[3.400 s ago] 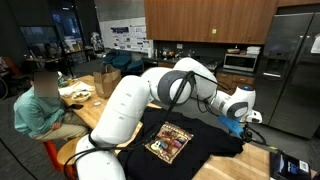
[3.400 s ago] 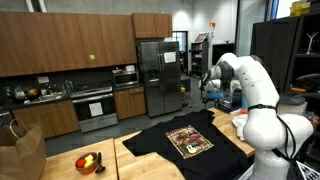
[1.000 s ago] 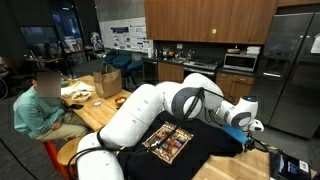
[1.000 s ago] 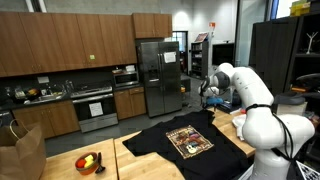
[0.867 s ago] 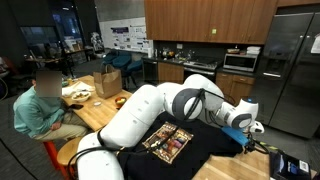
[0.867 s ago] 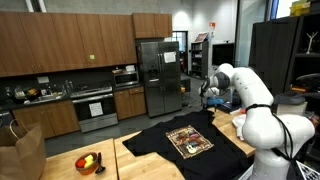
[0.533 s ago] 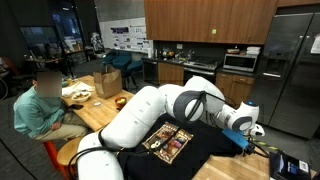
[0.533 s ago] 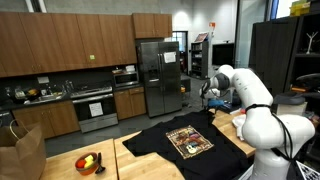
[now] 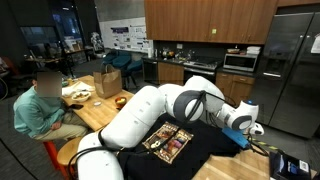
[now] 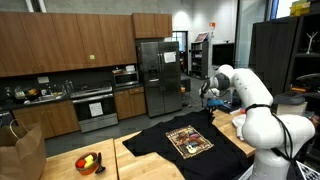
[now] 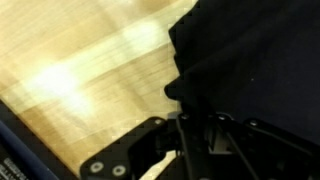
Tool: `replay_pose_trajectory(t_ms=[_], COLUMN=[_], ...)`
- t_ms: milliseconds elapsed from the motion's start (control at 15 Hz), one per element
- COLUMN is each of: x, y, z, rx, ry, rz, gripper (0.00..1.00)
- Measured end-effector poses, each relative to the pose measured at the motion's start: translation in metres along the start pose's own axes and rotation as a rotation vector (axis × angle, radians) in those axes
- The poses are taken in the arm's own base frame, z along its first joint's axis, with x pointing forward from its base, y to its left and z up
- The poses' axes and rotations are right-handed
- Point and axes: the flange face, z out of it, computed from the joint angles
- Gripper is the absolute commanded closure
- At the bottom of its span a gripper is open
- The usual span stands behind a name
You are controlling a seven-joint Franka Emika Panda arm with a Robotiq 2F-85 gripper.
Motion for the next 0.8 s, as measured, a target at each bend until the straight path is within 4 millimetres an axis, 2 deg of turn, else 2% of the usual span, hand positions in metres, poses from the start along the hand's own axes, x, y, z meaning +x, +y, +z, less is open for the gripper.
replay_pose_trajectory(t_ms=[333, 533, 800], x=[0.0, -0.004, -0.022], y=[-0.009, -0.017, -0.018], z=[-0.009, -0.028, -0.051], rx=[0.017, 0.039, 0.061], ry=[0.003, 0.012, 0.002], rz=[-0.012, -0.031, -0.072], gripper=[0.99, 0.99, 0.99])
